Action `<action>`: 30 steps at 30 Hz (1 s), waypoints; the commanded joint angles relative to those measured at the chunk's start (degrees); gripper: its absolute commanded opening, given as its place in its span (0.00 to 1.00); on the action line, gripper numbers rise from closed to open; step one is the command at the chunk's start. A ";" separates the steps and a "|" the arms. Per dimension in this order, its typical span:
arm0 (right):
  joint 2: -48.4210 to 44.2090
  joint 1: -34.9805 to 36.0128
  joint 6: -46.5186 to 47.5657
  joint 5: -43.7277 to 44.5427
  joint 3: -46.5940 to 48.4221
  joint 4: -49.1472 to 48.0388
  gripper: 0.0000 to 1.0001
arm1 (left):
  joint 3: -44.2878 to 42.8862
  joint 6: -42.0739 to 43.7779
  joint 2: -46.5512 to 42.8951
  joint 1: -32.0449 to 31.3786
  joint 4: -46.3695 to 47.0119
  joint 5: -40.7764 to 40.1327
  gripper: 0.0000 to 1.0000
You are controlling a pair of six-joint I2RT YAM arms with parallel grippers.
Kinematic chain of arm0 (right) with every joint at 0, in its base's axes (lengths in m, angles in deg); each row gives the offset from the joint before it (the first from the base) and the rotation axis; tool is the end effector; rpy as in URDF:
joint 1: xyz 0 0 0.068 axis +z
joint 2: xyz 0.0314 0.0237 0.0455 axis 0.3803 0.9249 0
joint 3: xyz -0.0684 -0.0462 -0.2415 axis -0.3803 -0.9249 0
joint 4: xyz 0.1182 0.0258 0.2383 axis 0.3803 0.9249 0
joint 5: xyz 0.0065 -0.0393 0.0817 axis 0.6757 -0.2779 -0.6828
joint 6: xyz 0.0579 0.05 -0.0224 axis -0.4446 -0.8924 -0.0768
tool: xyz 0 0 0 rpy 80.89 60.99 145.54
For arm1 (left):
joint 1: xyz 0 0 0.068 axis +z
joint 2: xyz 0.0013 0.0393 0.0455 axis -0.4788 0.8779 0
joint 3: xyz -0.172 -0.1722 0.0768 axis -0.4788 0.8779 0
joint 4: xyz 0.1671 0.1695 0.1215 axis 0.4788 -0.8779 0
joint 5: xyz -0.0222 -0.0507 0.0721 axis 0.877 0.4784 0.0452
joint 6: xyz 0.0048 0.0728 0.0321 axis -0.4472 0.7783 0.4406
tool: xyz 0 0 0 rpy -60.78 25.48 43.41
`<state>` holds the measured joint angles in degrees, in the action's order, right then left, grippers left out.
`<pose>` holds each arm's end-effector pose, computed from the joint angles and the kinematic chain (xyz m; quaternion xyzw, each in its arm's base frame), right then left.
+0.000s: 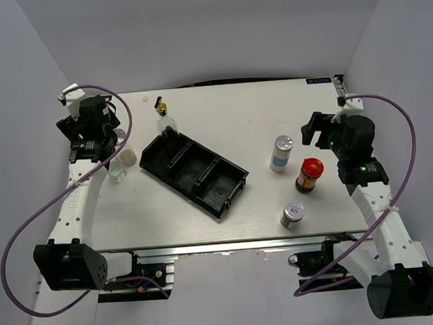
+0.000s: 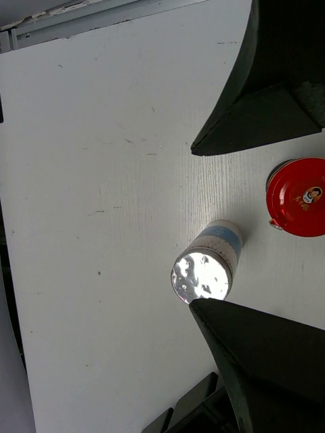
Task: Organize the condiment bottles
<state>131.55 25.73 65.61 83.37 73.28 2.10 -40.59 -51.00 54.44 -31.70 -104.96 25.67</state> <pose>0.2628 0.0163 0.3154 0.0412 0.7839 0.0755 0.6149 0.3136 0.0255 0.3549 -0.2852 0.7696 0.1744 0.5439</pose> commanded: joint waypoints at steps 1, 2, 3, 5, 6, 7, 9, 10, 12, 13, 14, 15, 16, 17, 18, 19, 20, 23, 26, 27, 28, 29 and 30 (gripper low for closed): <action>0.11 -0.12 0.55 -0.10 2.64 -0.97 0.89 | 2.32 0.41 -1.10 0.63 -0.07 -2.10 0.98; 0.11 -0.12 0.55 -0.10 2.64 -0.97 0.89 | 2.76 0.33 -1.10 0.89 0.28 -2.10 0.98; 0.20 -0.04 0.55 -0.19 2.64 -0.97 0.90 | 3.37 0.33 -1.01 0.98 0.81 -1.75 0.98; 0.29 -0.12 0.55 -0.36 2.64 -0.97 0.89 | 4.69 0.67 -0.31 1.16 2.48 -0.79 0.98; 0.20 -0.12 0.55 -0.45 2.64 -0.89 0.89 | 4.96 0.76 -0.05 1.16 3.18 -1.13 0.98; 0.20 -0.12 0.55 -0.28 2.64 -0.80 0.89 | 5.22 0.94 0.30 1.33 3.53 -1.40 0.97; 0.11 -0.12 0.55 -0.02 2.64 -0.80 0.89 | 5.58 1.47 1.27 1.77 5.11 -1.75 0.97; 0.02 -0.12 0.55 0.25 2.64 -0.71 0.89 | 5.84 1.82 1.62 2.12 5.90 -1.75 0.97; -0.06 -0.12 0.64 0.42 2.64 -0.80 0.89 | 6.72 2.52 2.41 2.48 7.14 -2.36 0.96; -0.06 -0.12 0.73 0.43 2.72 -0.71 0.89 | 6.81 2.78 2.77 2.65 8.27 -2.45 0.95; -0.06 -0.12 0.81 0.34 2.81 -0.62 0.90 | 7.42 3.40 3.03 2.74 8.98 -2.28 0.94; -0.15 -0.12 0.82 0.42 2.73 -0.62 0.89 | 7.68 3.58 3.55 2.83 9.77 -2.10 0.92; -0.15 -0.12 0.82 0.43 2.73 -0.71 0.89 | 7.77 3.75 3.91 2.83 10.65 -2.45 0.90; -0.06 -0.12 0.82 0.34 2.64 -0.71 0.89 | 7.95 3.84 4.17 2.83 11.09 -3.06 0.88; 0.02 -0.04 0.82 0.42 2.64 -0.71 0.89 | 8.30 4.01 4.70 2.83 11.71 -3.68 0.83; 0.20 -0.12 0.82 0.34 2.72 -0.71 0.89 | 8.56 4.45 4.79 2.83 12.15 -4.12 0.82; 0.29 -0.12 0.82 0.25 2.73 -0.71 0.89 | 8.91 4.89 4.79 2.92 12.67 -5.43 0.81; 1.16 -0.12 0.99 -0.72 3.07 -0.45 0.89 | 10.15 6.21 4.53 2.83 14.43 -5.36 0.71; 1.34 -0.12 0.90 -0.89 3.17 -0.18 0.89 | 10.76 6.65 4.44 2.92 15.40 -4.48 0.60; 1.34 -0.12 0.90 -1.07 3.08 -0.36 0.89 | 10.94 6.74 4.35 2.83 16.10 -4.04 0.57; 1.34 -0.12 0.90 -1.76 3.08 -0.45 0.89 | 11.46 7.00 4.35 2.83 16.45 -3.69 0.53; 1.34 -0.12 0.90 -2.21 3.08 -0.62 0.89 | 11.81 7.09 4.35 2.83 16.89 -3.60 0.50; 1.43 -0.12 0.99 -2.56 2.99 -0.62 0.89 | 12.17 6.92 4.35 2.92 17.94 -3.86 0.46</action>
<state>133.11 25.73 65.66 82.65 73.76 2.56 -29.25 -45.56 60.00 -29.08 -90.29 22.61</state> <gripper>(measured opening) 0.895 0.495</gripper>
